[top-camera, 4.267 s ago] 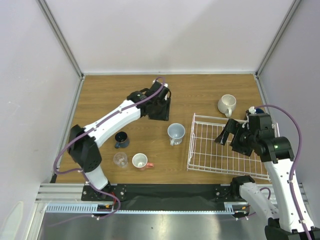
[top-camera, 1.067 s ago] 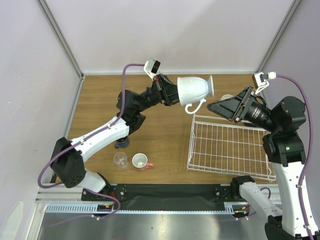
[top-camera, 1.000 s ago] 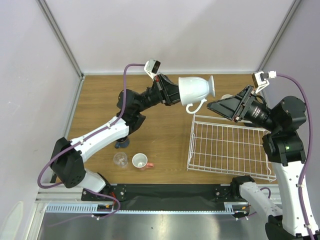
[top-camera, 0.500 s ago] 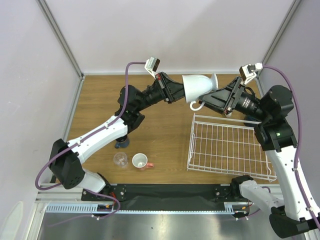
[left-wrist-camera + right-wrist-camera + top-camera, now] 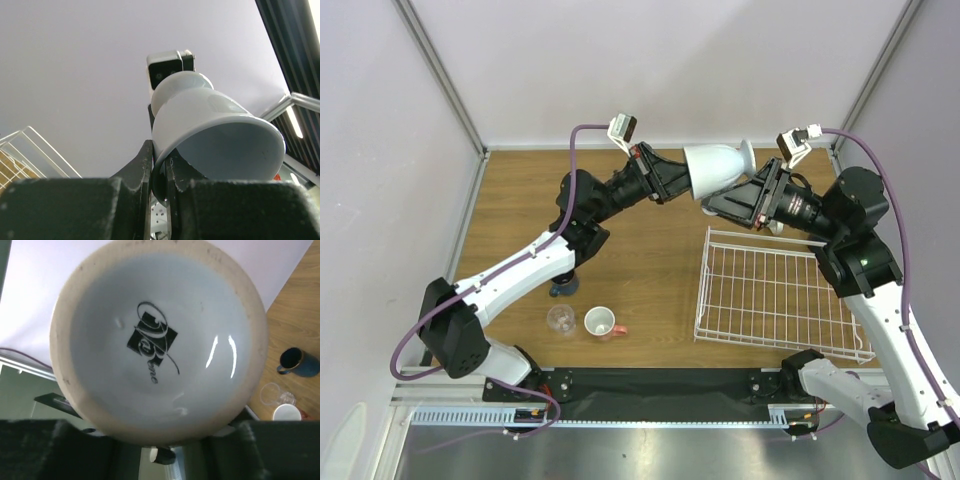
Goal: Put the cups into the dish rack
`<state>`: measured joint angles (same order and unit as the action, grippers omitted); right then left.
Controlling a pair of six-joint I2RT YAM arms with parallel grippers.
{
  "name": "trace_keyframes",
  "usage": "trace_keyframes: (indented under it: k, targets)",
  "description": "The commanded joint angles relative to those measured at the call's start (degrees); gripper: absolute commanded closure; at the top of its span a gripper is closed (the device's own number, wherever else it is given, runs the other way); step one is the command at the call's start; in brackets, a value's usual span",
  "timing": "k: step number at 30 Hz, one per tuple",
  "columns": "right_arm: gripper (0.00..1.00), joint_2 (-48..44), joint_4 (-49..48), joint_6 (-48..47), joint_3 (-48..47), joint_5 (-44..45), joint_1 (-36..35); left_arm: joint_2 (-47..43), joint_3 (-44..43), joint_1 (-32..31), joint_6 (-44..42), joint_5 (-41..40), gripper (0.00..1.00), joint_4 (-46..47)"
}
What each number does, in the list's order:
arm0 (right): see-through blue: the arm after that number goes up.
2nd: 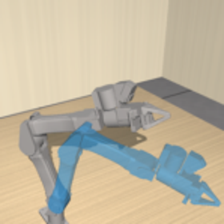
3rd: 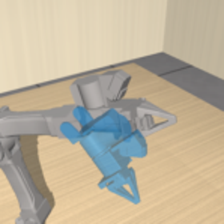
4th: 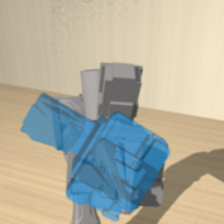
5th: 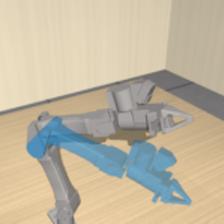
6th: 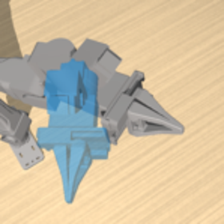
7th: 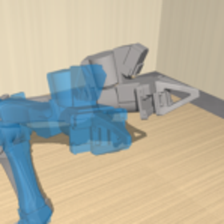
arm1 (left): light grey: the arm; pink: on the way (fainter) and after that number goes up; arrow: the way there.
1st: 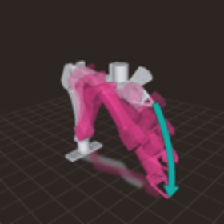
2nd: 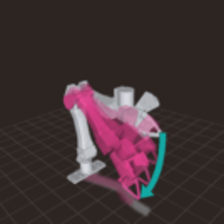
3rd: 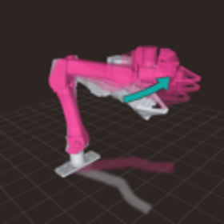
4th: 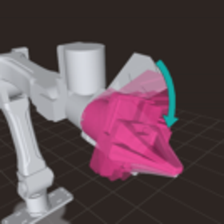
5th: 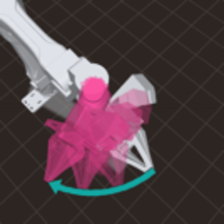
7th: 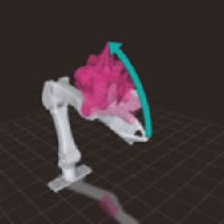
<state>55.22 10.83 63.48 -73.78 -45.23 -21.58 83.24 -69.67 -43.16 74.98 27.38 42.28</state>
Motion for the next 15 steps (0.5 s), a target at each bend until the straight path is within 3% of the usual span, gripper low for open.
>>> trace_keyframes:
  k: [1,4,6,9,10,11,13,15]
  targets:
    - [0.77,0.68,-1.78,-0.02,-2.25,1.46,-0.74,-3.00,-1.35,-0.53,0.69,0.31,1.00,5.36]
    - [1.00,0.94,0.41,-0.73,-2.25,2.69,-0.83,-3.00,-0.82,-0.61,1.48,1.10,1.00,4.65]
    - [1.00,0.94,2.25,-1.95,-2.34,3.57,-0.92,-3.43,-0.56,-0.53,1.31,1.36,1.00,2.21]
    - [1.00,0.33,7.25,-4.84,-3.03,6.37,-0.83,-4.92,-0.20,-0.35,-0.79,2.07,0.56,-2.10]
    - [1.00,0.24,8.75,-5.64,-3.30,7.08,-0.74,-5.45,-0.29,-0.09,-1.76,1.63,0.22,-8.29]
    - [1.00,0.24,9.99,-6.35,-3.65,7.70,-0.65,-6.15,-0.55,0.18,-3.07,1.45,0.08,-12.01]
    - [1.00,-0.37,13.50,-8.62,-4.53,10.68,-0.65,-8.08,-0.47,1.93,-6.68,1.28,0.00,-20.96]
    - [1.00,-0.90,18.58,-10.74,-5.49,13.14,-0.48,-9.58,-1.08,3.42,-10.27,0.06,0.00,-30.19]
